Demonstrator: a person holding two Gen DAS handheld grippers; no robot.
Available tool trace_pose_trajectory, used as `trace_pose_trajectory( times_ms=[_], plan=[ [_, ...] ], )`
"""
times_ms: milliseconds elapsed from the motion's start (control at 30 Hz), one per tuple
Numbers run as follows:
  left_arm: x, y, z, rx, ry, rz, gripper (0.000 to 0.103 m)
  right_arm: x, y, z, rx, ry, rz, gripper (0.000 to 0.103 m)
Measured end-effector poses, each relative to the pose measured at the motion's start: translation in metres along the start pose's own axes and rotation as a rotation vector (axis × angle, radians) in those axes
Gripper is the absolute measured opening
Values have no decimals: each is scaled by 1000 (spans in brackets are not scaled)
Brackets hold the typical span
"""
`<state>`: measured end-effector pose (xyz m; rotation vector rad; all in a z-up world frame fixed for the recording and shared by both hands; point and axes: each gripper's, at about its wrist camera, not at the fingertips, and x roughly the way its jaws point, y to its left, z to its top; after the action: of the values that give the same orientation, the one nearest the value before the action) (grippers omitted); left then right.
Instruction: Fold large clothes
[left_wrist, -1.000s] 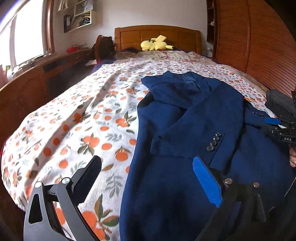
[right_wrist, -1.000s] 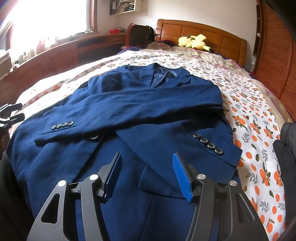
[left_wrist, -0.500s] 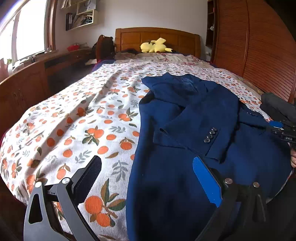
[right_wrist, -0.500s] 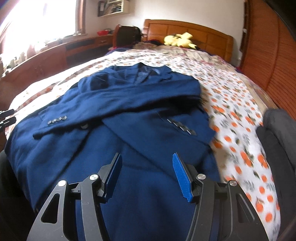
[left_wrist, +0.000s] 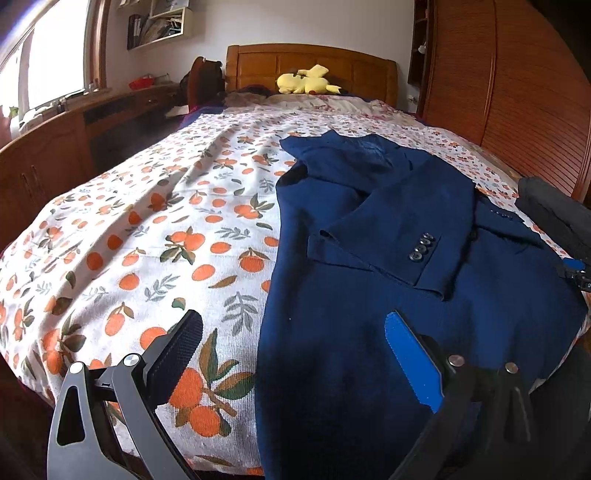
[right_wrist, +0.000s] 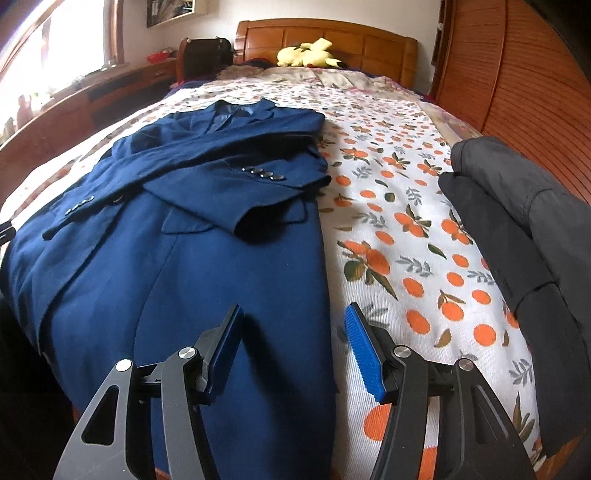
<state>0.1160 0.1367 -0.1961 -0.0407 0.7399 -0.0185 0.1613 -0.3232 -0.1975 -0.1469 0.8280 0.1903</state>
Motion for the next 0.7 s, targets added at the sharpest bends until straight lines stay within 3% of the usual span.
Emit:
trace_pose_trajectory(
  times_ms=[67,167,233,367,533,600,700],
  plan=[
    [3,-1,-2,9,10,3,100,2,2,1,-6,11,1,55],
    [6,-1,-4,12,25,1,100,0,6,3,-13,15,48,33],
    [7,0,-6,10,36,-1,100,-3,11,5,-24,10,67,33],
    [6,0,-12,13,50,-8,100,-2,18,7,-39,21,73,35],
    [-3,4,-22,4,53,-20,100,8,19,2,-40,45,74,48],
    [-6,4,-26,10,58,-27,93,12,20,-1,-43,45,74,50],
    [-9,2,-30,34,56,-14,75,13,22,-1,-35,43,83,55]
  ],
)
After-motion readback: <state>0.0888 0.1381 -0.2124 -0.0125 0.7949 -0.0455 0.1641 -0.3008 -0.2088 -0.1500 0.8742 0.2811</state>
